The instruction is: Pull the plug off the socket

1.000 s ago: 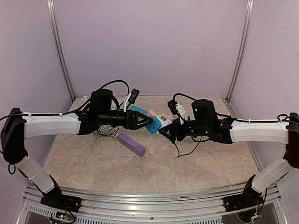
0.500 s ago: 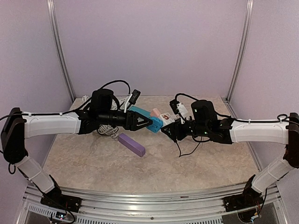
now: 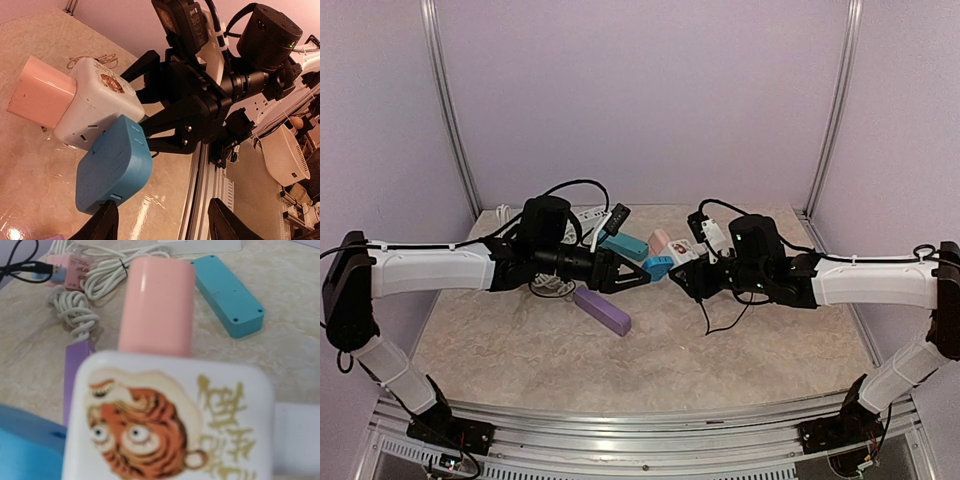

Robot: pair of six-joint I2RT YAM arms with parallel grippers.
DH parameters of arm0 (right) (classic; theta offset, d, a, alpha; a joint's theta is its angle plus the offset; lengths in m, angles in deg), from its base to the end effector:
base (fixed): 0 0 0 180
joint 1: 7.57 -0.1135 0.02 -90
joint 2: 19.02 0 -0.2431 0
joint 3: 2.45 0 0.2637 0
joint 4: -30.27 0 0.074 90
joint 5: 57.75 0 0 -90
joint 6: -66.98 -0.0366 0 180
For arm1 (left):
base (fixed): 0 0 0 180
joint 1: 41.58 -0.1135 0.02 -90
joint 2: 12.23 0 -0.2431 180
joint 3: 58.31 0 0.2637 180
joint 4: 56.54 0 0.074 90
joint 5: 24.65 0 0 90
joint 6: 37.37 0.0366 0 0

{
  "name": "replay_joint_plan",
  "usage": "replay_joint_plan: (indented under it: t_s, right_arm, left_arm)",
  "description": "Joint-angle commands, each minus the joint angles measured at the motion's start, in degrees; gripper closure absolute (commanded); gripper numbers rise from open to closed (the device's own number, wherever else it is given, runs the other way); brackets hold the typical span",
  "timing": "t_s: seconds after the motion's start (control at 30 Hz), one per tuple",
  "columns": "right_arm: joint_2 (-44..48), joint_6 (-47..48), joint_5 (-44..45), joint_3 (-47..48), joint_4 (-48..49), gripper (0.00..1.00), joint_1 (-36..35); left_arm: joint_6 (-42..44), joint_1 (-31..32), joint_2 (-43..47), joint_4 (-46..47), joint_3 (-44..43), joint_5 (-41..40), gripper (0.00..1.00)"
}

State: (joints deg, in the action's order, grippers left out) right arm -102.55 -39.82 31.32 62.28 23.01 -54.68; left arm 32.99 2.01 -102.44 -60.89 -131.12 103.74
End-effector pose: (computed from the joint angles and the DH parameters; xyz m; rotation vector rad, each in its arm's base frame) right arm 0.2320 0.2507 0.2215 -0.5597 2.0258 0.7087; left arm 0.2508 -0.2701 0.2397 0.9057 1.9204 -1.3468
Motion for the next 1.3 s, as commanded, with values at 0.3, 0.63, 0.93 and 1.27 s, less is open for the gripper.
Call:
replay_joint_plan:
  t_s: [0.3, 0.63, 0.93, 1.27]
  right_arm:
    - [2.26, -0.38, -1.24, 0.72, 5.54, 1.0, -0.57]
    - [2.99, -0.31, -1.91, 0.71, 5.22, 1.0, -0.53]
    - [3.01, -0.21, -3.19, 1.3, 4.43, 1.0, -0.53]
    - [2.59, 0.71, -3.73, 2.71, 2.39, 1.0, -0.54]
  left_arm:
    - [8.22, 2.35, 5.43, -8.62, -2.24, -8.21, 0.34]
    - [14.36, 6.89, 6.89, -12.86, -4.17, -26.89, 0.27]
    - [17.72, 10.39, 1.82, -15.93, -9.0, -31.47, 0.26]
    - [19.29, 11.24, -1.95, -19.59, -12.37, -35.06, 0.32]
